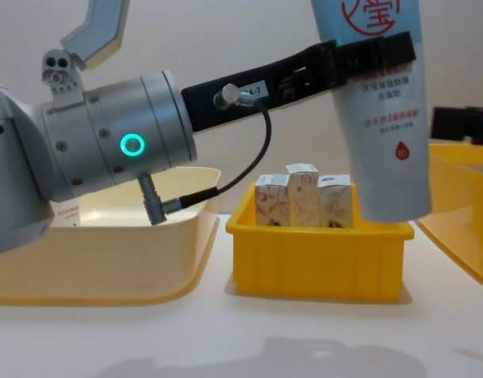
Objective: Bimanual collaborative sorting of washing and personal care products
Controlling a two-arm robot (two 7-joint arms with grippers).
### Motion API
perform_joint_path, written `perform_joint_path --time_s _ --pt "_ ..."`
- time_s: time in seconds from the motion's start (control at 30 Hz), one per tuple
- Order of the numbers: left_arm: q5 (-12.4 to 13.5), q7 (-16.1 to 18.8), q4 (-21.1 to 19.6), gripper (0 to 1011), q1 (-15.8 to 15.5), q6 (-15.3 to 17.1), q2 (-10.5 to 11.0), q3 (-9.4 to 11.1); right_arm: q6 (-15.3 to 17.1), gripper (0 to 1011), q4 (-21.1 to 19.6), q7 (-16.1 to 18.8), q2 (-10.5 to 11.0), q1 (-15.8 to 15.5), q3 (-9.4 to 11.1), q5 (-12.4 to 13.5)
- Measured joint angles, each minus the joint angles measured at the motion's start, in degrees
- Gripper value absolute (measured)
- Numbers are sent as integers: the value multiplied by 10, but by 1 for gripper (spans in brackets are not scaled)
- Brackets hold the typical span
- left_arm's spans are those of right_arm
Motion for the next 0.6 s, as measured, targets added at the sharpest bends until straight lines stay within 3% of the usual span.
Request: perform_joint_path --time_s 0.33,0.6 --pt "0 0 0 283 0 0 0 0 4 1001 41 23 -14 71 -54 -13" --pt "0 0 0 282 0 0 0 0 5 1001 61 30 -21 103 -84 -26"
